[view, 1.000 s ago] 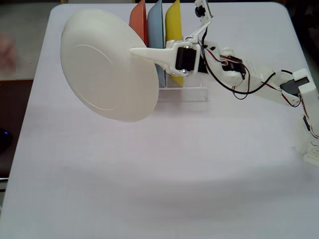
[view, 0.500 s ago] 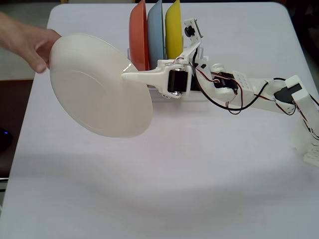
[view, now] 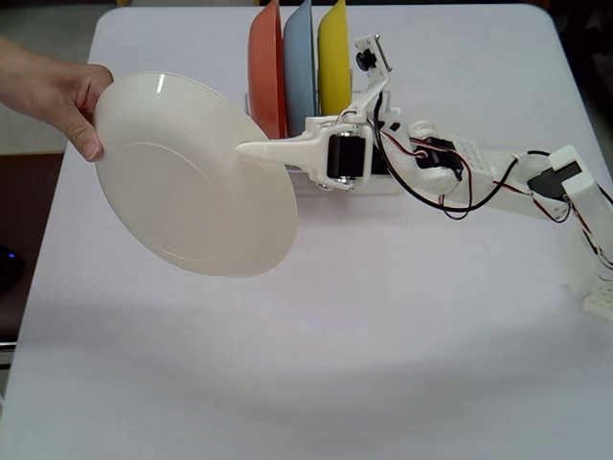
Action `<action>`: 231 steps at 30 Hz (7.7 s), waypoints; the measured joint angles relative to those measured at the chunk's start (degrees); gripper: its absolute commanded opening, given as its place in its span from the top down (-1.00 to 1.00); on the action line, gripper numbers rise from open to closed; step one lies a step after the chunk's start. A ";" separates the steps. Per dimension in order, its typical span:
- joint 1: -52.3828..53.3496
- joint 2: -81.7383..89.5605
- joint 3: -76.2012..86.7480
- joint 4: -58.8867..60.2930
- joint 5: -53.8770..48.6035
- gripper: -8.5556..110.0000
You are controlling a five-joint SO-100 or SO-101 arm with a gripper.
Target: Please take one of the plates.
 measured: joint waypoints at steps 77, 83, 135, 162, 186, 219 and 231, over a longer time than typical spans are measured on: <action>16.08 77.96 83.76 32.08 39.02 0.23; 13.62 83.41 90.97 31.64 43.77 0.23; 20.13 124.28 149.06 19.60 65.65 0.86; 22.68 124.37 152.14 26.02 72.16 0.86; 34.01 124.37 152.14 27.51 73.74 0.86; 22.50 124.37 152.14 32.96 59.85 0.86; 17.84 124.37 152.14 32.08 58.80 0.86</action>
